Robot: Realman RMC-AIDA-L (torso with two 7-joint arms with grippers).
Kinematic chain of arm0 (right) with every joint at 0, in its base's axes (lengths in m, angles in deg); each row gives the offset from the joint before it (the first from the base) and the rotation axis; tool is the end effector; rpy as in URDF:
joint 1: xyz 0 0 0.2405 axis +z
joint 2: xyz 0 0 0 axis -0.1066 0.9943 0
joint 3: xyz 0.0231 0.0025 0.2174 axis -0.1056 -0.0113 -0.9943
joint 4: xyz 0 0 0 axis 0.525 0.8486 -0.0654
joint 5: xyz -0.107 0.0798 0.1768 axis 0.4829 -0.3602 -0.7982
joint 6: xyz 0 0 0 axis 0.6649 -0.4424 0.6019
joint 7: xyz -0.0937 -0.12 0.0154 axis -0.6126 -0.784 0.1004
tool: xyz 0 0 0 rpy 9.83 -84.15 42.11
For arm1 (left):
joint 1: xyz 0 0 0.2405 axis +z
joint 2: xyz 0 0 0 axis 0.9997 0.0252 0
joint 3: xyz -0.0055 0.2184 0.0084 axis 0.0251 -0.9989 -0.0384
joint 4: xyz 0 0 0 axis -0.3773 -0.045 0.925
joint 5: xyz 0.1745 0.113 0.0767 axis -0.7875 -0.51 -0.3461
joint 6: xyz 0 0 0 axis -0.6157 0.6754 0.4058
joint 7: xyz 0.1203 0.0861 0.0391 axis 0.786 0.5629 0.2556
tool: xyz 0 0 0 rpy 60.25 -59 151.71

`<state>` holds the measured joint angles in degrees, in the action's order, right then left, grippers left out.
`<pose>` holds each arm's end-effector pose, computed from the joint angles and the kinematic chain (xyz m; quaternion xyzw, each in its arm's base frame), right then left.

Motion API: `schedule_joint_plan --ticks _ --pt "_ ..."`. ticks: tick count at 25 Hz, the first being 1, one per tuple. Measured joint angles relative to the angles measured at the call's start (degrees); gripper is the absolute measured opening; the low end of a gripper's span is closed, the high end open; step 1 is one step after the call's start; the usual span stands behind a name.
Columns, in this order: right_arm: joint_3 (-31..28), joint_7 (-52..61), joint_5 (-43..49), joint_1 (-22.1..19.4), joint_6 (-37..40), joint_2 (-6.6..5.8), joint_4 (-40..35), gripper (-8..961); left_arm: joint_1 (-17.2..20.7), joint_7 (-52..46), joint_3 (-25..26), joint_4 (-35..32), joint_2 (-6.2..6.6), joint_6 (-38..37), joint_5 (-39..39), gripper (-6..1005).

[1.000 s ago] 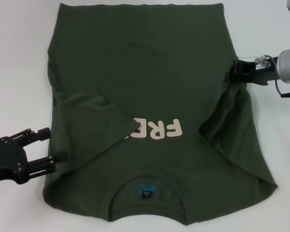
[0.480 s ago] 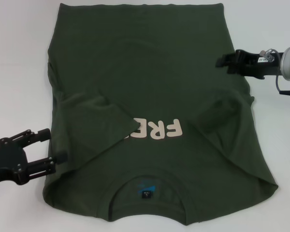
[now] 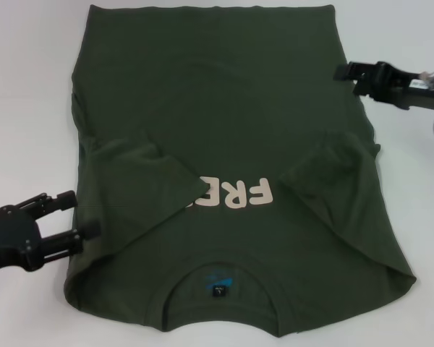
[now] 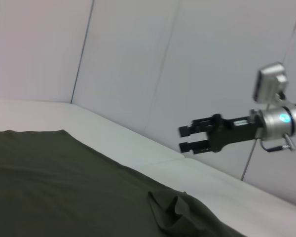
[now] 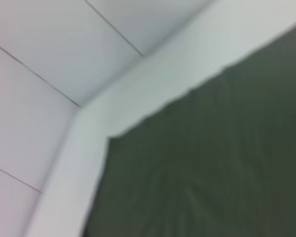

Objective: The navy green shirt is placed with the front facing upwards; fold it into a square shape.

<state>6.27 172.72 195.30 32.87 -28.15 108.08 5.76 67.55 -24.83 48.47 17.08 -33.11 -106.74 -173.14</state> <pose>0.2361 0.4332 0.0579 -0.7018 0.5907 0.3035 0.2577 -0.2881 0.2721 0.0564 -0.8849 -0.2754 -0.3139 0.2062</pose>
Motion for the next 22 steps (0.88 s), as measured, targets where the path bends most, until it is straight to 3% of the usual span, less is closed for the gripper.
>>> schedule_joint_plan --ticks 4,12,20,22 --pt "-4.6 -9.6 -7.1 -3.8 8.6 0.02 0.0 667 -0.8 -7.5 0.1 0.0 0.85 -0.4 0.0 831" --pt "-10.6 -16.6 -8.3 -11.5 21.9 -0.67 -0.4 666 -2.3 -28.5 0.2 -2.2 3.62 -5.5 -1.7 833" --pt "-13.5 -21.6 -8.1 -16.3 28.0 -0.52 0.6 931 -6.1 -45.2 0.3 -4.3 6.43 -5.2 -14.3 837" --pt "-13.6 -21.7 -8.1 -17.2 28.2 -0.69 1.0 928 -7.2 -47.5 0.2 -4.3 6.83 -4.7 -17.6 837"
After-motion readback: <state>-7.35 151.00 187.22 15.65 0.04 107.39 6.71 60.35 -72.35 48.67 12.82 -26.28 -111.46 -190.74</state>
